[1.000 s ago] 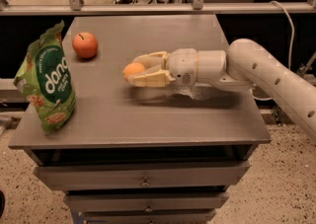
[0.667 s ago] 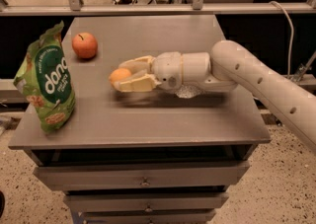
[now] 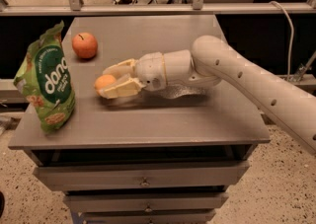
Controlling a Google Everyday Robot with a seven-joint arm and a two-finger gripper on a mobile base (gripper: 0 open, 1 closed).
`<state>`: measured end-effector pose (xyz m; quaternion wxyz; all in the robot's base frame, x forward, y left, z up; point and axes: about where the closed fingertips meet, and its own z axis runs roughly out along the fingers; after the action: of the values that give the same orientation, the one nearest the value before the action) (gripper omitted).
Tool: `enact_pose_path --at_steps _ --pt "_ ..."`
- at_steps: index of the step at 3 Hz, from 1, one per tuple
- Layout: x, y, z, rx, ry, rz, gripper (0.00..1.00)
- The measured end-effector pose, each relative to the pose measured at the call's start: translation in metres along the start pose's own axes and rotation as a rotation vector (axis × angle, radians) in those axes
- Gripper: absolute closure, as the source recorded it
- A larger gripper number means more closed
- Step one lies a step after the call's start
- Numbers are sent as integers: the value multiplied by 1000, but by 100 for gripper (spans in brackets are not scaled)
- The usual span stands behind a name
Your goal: Move orange near green rice chip bag
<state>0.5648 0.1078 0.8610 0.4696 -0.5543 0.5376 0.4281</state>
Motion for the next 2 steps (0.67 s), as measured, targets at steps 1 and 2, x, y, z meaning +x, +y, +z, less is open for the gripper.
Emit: enact_pose_path --at_steps 1,2 --pt "-1 5 10 -31 14 -1 45" --pt "0 9 16 -54 15 12 14"
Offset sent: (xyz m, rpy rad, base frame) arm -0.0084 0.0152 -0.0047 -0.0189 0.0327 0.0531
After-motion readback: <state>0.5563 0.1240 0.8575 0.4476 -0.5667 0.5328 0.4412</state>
